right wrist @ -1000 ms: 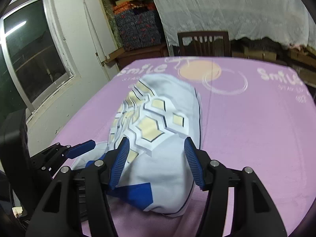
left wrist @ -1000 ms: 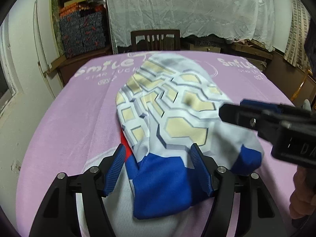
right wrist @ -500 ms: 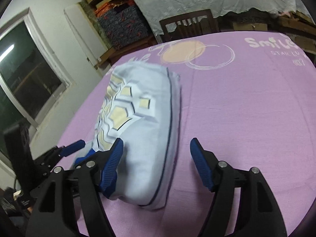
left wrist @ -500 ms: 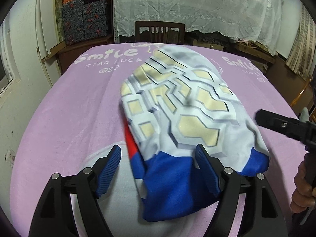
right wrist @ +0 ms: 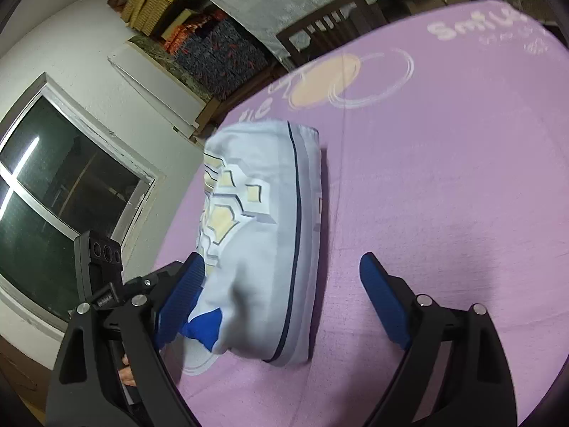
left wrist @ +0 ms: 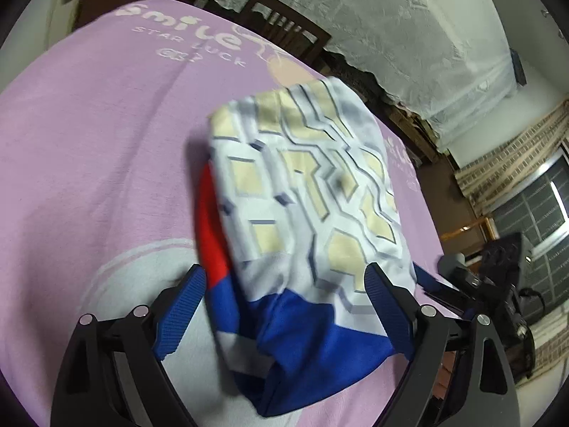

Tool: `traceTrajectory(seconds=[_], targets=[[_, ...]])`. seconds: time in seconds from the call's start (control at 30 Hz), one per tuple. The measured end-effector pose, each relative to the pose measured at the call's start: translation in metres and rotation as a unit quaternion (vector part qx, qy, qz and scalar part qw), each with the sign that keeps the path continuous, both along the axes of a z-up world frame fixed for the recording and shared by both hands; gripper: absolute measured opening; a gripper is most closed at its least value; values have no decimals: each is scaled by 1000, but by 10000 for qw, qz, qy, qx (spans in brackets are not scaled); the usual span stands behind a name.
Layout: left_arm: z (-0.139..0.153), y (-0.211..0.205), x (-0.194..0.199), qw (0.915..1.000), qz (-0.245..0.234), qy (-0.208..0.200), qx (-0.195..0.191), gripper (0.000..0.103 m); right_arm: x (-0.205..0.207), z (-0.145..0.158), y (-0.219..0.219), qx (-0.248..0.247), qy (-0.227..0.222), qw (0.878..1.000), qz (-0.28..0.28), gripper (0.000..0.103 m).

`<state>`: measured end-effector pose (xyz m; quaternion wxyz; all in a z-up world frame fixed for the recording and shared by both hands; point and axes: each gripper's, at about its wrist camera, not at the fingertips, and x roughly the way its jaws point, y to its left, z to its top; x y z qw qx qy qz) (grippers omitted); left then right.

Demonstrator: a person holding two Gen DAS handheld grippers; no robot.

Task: Fold large clothes

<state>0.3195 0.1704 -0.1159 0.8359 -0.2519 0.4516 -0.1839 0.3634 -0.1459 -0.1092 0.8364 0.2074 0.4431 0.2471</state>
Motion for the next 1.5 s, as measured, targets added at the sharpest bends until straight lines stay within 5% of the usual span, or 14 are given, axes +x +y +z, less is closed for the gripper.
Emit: traceTrajectory(seconds=[0.23, 0.43, 0.8, 0.93, 1.23, 1.5], targets=[[-8, -14, 15, 9996, -238, -42, -157, 91, 33, -26, 22, 223, 555, 9979, 257, 89], [-13, -20, 19, 9992, -210, -29, -330, 82, 43, -27, 44, 61, 305, 9988, 383, 95], [-6, -27, 2, 9986, -291, -299, -327, 69, 41, -29, 50, 363, 146, 9977, 559, 69], [6, -25, -8, 9964, -442, -463, -547, 53, 34, -18, 49, 510, 56, 9963, 683, 63], [55, -32, -57, 9925, -450, -1073, -369, 50, 9, 12, 47, 1209, 65, 9888, 868, 57], [119, -7, -165, 9878, 90, -1538, 216, 51, -56, 53, 82, 1635, -172, 9750, 1497, 57]])
